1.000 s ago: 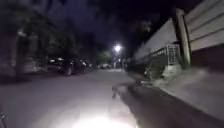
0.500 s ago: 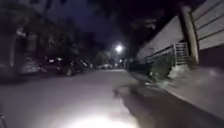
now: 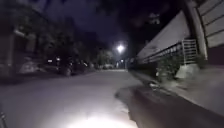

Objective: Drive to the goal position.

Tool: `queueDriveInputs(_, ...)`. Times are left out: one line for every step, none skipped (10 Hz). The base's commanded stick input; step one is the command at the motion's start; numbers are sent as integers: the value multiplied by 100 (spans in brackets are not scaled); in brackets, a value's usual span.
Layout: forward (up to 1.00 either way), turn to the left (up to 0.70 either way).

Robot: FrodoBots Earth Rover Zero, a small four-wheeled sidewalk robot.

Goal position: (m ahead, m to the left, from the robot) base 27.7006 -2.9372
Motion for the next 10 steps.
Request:
queueDriveInputs(70,0)
queueDriveInputs(70,-12)
queueDriveInputs(70,-32)
queueDriveInputs(70,-35)
queueDriveInputs(70,-35)
queueDriveInputs(70,-35)
queueDriveInputs(70,-35)
queueDriveInputs(70,-35)
queueDriveInputs(70,-35)
queueDriveInputs(70,-35)
